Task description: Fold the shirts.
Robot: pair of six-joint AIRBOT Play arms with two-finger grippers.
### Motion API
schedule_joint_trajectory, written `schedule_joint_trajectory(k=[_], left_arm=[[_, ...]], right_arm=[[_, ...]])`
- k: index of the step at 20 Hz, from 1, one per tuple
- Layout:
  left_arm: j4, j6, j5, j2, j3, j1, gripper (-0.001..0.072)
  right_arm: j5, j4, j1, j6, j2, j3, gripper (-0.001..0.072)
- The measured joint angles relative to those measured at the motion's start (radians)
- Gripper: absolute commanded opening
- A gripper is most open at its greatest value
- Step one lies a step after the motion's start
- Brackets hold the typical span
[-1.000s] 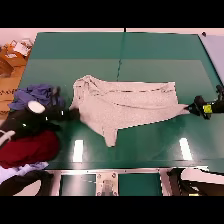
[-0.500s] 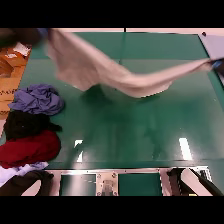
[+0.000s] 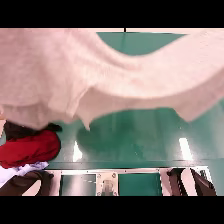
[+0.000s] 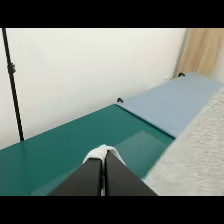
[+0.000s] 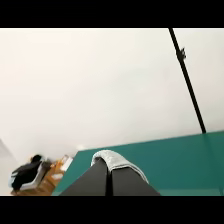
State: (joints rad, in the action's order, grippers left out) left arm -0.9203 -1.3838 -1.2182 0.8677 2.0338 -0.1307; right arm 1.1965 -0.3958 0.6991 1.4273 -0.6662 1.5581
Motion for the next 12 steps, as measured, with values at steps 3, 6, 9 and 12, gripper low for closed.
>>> schedule_joint_trajectory(k=[3, 6, 9, 12], left_arm=[[-0.069, -0.028, -0.016, 0.004, -0.063, 0.0, 0.0021], [-0.154, -0.063, -0.015, 0.019, -0.251, 0.0, 0.0021], [-0.195, -0.085, 0.071, 0.084, -0.497, 0.0, 0.0021], [-0.206, -0.093, 0.232, 0.225, -0.684, 0.0, 0.0021]], right_arm=[[-0.013, -0.059, 0.002, 0.02, -0.037, -0.003, 0.001], [-0.021, -0.104, -0.008, 0.01, -0.104, -0.094, 0.001], [-0.061, -0.148, -0.07, -0.051, -0.208, -0.263, 0.0011], [-0.166, -0.178, -0.149, -0.127, -0.366, -0.417, 0.0011]])
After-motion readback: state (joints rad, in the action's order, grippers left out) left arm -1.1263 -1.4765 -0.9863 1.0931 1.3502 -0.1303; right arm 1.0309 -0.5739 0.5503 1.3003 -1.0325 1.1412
